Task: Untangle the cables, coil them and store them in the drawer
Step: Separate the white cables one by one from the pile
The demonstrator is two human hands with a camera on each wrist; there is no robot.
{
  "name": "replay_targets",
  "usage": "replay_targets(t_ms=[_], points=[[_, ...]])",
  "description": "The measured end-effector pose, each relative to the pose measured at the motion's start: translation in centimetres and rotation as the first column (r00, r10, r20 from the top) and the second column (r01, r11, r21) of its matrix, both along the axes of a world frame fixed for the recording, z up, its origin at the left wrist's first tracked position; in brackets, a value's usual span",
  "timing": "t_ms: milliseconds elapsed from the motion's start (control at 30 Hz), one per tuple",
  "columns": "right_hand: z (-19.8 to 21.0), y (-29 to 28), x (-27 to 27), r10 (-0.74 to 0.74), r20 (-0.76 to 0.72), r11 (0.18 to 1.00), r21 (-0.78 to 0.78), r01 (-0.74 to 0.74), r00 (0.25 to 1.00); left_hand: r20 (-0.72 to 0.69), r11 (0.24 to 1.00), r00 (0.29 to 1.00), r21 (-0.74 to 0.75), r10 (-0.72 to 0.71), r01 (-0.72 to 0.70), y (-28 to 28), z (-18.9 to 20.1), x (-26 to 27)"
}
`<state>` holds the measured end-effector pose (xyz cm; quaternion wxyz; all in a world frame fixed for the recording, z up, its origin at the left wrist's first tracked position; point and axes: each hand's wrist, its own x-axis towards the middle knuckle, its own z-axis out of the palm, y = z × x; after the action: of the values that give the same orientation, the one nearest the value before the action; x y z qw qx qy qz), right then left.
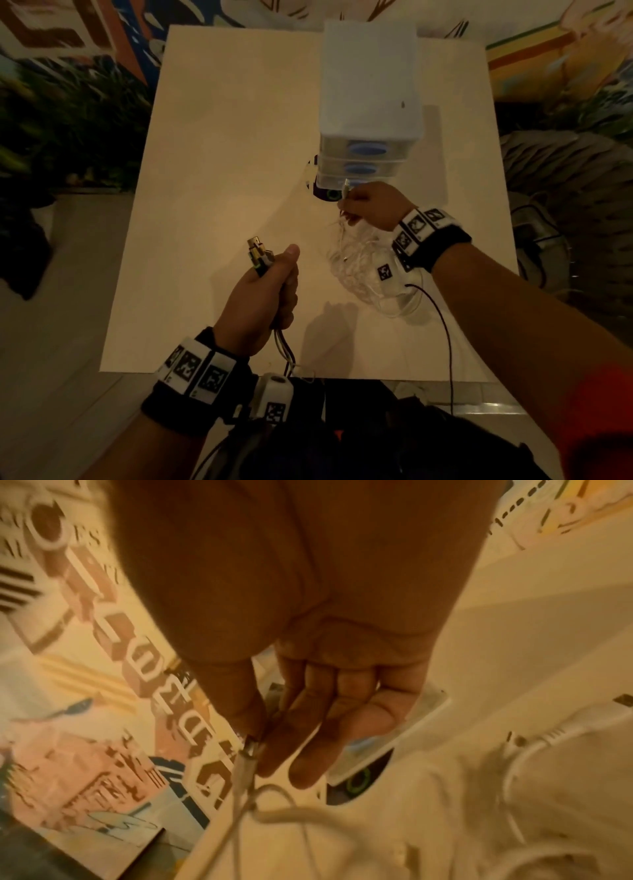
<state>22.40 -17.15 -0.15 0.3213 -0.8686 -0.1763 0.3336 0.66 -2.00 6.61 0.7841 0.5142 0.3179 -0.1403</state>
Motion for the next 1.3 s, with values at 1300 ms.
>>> replay_targets(t_ms=[1300], points=[[2.5,-5.8,-6.6,-0.084,0.128,0.973,0.225,0.054,0.988,0.084,0.768,0.986,0.638,-0.144,0.058,-3.7,-4.3,6.9]])
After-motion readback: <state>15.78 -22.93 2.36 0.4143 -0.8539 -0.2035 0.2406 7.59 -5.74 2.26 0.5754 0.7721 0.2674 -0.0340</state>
